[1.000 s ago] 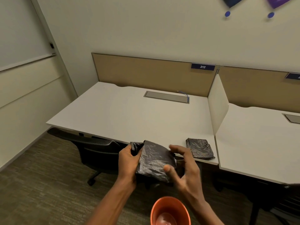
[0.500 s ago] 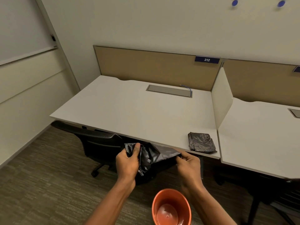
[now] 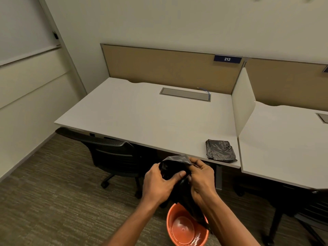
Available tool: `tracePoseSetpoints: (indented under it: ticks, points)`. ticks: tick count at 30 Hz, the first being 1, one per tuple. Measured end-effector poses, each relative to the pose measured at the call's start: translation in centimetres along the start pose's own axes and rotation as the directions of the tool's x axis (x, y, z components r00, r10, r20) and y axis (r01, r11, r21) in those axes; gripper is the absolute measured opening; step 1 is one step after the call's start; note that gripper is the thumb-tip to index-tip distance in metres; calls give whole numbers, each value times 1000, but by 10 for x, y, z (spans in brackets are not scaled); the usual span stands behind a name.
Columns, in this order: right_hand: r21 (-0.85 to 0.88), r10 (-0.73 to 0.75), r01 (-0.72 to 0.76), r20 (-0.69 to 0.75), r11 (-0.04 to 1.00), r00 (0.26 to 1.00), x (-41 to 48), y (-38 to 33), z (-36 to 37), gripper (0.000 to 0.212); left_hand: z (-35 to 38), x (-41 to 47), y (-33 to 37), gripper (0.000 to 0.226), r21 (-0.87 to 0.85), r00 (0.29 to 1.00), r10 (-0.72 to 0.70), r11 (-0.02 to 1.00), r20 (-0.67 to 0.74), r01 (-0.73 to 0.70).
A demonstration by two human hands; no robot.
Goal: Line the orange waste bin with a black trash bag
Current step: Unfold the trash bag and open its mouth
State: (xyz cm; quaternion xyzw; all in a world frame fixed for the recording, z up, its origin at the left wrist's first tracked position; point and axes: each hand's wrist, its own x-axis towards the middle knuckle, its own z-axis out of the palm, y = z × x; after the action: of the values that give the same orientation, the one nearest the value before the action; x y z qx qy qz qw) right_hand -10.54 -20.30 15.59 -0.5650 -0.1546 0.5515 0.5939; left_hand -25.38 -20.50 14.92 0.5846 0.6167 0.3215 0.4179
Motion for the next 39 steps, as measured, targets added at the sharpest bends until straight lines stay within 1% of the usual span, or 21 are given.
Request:
tracePoseSetpoints:
  ticks: [3, 5, 6, 8, 10, 12, 14, 15, 17, 20, 22, 24, 27, 28, 30, 32, 33, 34, 35, 37, 39]
  points:
    - [20, -45, 45, 11, 999, 999, 2, -5, -3, 8, 0, 4, -4, 39, -131, 999, -29, 991, 18, 31]
    - [69, -46, 46, -5, 997, 999, 6, -9, -9, 8, -1, 8, -10, 17, -94, 996, -74, 993, -45, 69]
    - [90, -24, 24, -6, 996, 1000, 10, -10, -13, 12, -2, 10, -13, 12, -56, 990, -118, 992, -82, 113]
    - [124, 33, -33, 3, 992, 999, 15, -14, -19, 15, -2, 13, -16, 12, -68, 964, -225, 974, -140, 217]
    - [154, 44, -44, 3, 987, 999, 17, -16, -25, 18, -3, 14, -16, 11, -71, 938, -285, 958, -198, 276]
    - [181, 34, -38, 30, 983, 999, 14, -19, -27, 29, -2, 17, -17, 12, -23, 924, -287, 957, -254, 291]
    - [213, 32, -45, 65, 976, 997, 10, -22, -26, 44, -1, 21, -20, 16, 80, 911, -273, 947, -309, 311]
    - [219, 40, -56, 79, 974, 996, 10, -22, -27, 47, -3, 22, -20, 16, 134, 906, -265, 937, -330, 323]
    - [224, 62, -86, 110, 971, 992, 12, -20, -29, 44, -5, 28, -25, 17, 183, 898, -281, 917, -338, 355]
    - [206, 82, -125, 205, 971, 975, 11, -20, -32, 28, -5, 33, -33, 18, 15, 854, -413, 898, -317, 439]
    - [170, 80, -123, 245, 978, 966, 7, -21, -32, 21, -4, 36, -39, 24, -164, 813, -499, 866, -299, 472]
    - [107, 25, -47, 198, 993, 980, 7, -18, -35, 19, -2, 39, -46, 30, -376, 776, -569, 805, -271, 459]
    - [-83, -121, 131, 115, 988, 986, 17, -8, -47, 17, 0, 38, -41, 37, -643, 708, -677, 637, -203, 425]
    - [-187, -175, 197, 129, 962, 976, 20, -7, -51, 15, -1, 38, -42, 38, -687, 693, -696, 598, -190, 413]
    - [-418, -242, 306, 199, 855, 950, 25, -3, -60, 13, -6, 39, -44, 35, -727, 680, -716, 550, -157, 411]
    - [-581, -243, 342, 243, 739, 939, 32, -2, -69, 19, -12, 44, -51, 24, -733, 696, -709, 532, -112, 424]
    - [-635, -233, 339, 247, 694, 940, 37, -1, -73, 23, -15, 46, -55, 16, -718, 724, -684, 550, -93, 427]
    - [-681, -226, 330, 241, 654, 944, 43, 0, -79, 27, -19, 47, -60, 13, -675, 757, -646, 600, -94, 429]
    - [-721, -222, 323, 235, 613, 946, 49, -1, -85, 31, -23, 49, -62, 19, -590, 790, -603, 678, -107, 438]
    - [-785, -207, 322, 249, 529, 946, 60, -3, -99, 37, -31, 51, -65, 36, -347, 832, -517, 832, -202, 433]
    - [-779, -142, 329, 301, 534, 943, 67, -4, -114, 49, -39, 53, -66, 48, -135, 838, -466, 885, -283, 446]
